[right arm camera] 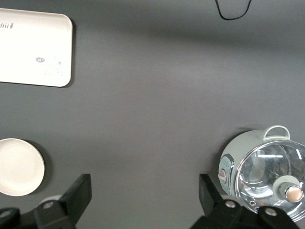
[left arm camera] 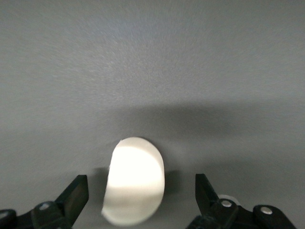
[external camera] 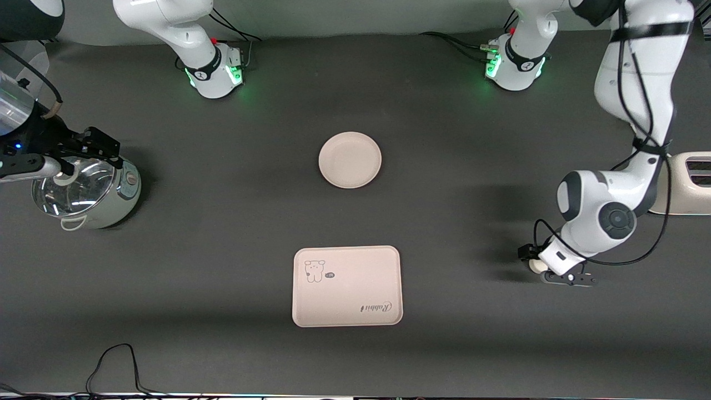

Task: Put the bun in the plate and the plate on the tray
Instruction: 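Lower the left gripper onto the white bun and grasp it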

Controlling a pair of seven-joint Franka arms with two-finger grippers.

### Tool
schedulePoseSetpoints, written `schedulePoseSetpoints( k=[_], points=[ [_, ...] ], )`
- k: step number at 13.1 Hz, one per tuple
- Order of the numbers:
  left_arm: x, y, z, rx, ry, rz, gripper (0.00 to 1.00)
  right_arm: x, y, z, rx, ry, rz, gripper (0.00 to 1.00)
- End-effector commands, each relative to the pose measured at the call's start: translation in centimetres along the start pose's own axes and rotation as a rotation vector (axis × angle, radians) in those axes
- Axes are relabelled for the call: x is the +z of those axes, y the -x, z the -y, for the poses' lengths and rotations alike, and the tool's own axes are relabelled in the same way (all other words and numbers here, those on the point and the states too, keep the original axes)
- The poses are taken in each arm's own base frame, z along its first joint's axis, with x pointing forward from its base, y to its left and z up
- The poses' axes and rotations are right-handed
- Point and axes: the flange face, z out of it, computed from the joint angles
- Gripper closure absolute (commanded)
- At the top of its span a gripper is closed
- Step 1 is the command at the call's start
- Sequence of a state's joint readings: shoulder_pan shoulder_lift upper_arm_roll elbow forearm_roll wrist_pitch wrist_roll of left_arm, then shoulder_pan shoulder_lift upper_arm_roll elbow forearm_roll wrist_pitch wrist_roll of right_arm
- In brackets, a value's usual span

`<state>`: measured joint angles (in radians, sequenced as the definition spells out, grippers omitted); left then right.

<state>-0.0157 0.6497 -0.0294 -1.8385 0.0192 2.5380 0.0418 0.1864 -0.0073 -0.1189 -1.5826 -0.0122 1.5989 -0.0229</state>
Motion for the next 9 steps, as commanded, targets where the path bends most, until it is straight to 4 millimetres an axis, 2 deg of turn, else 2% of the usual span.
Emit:
schedulePoseSetpoints(
  k=[1, 2, 3, 4, 6, 7, 9],
  points=[
    [-0.8, -0.2, -0.3, 0.012, -0.02, -0.017, 0.23, -0.4, 0.1, -0.2, -0.008, 0.014, 0.004, 0.0],
    [-0.9, -0.3, -0.3, 0.012, -0.02, -0.018, 0.53, -0.4, 0.1, -0.2, -0.008, 0.014, 0.004, 0.0],
    [-0.9, -0.3, -0.3, 0.016, -0.022, -0.018, 0.73, -0.4, 0.1, -0.2, -0.003, 0.014, 0.004, 0.0],
    [-0.9, -0.3, -0.3, 0.018, -0.023, -0.018, 0.85, -0.4, 0.0, -0.1, -0.002, 0.014, 0.004, 0.0],
    [-1.0, -0.3, -0.3, 0.021, -0.026, -0.02, 0.94, -0.2, -0.1, 0.0, -0.005, 0.014, 0.009, 0.0],
    [-1.3, -0.4, -0.4, 0.022, -0.026, -0.024, 0.94, -0.2, -0.1, 0.0, -0.005, 0.015, 0.007, 0.0],
    [-2.9, -0.8, -2.3, -0.001, -0.026, -0.034, 0.94, 0.0, 0.0, 0.2, -0.008, 0.014, 0.012, 0.0]
  ],
)
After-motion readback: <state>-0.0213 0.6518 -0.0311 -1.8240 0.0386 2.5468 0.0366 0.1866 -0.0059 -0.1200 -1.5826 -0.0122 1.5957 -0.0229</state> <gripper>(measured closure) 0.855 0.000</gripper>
